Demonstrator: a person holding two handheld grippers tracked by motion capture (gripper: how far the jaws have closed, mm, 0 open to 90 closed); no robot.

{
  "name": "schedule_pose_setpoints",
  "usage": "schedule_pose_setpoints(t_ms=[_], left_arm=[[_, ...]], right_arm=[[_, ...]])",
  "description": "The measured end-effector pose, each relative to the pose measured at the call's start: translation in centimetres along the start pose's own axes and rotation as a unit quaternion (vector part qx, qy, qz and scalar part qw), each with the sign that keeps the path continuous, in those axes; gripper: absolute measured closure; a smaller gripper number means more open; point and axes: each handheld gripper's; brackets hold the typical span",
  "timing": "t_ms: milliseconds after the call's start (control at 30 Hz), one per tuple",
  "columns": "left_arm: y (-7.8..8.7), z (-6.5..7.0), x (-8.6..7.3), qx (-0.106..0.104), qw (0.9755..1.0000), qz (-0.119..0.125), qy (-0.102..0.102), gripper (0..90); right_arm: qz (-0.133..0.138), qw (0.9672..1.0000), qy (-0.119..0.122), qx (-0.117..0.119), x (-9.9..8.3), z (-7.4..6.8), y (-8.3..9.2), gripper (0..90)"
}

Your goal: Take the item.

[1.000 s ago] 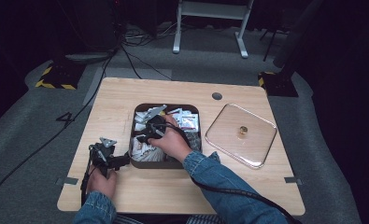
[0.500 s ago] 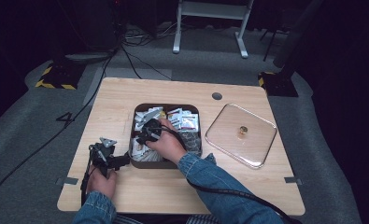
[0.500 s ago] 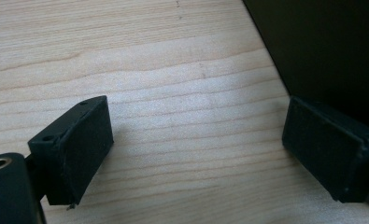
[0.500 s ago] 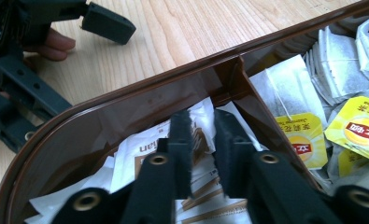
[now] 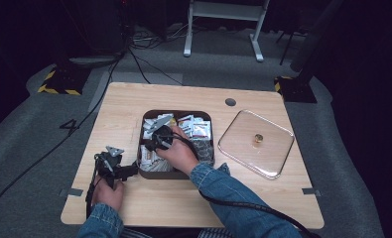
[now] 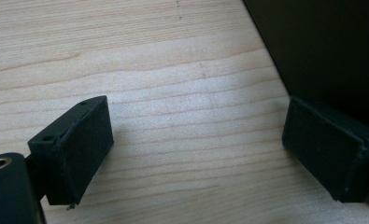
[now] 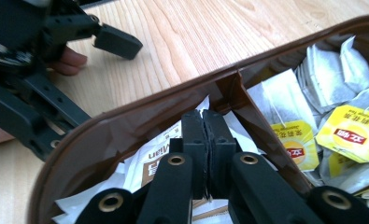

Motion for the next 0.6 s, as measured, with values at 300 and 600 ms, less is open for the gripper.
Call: schedule_pose_setpoints(t_ms=[300, 600], left_arm=[[0.0, 0.0, 0.0, 0.000, 1.0000, 0.000, 0.000, 8.7], [0.0, 0.0, 0.0, 0.000, 1.0000, 0.000, 0.000, 8.7]], right_arm=[[0.015, 0.9999, 0.001, 0.003, 0.6, -0.4, 1.8, 89.2], [0.037, 0.9993, -0.008, 0.003, 0.6, -0.4, 4.4, 89.2]])
Point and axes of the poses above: each handheld gripper's, and its own axes: y roughly backward along the jaws, x roughly out of its top, z roughly to its right, and after that the axes turned 1 degree about -y, right-handed
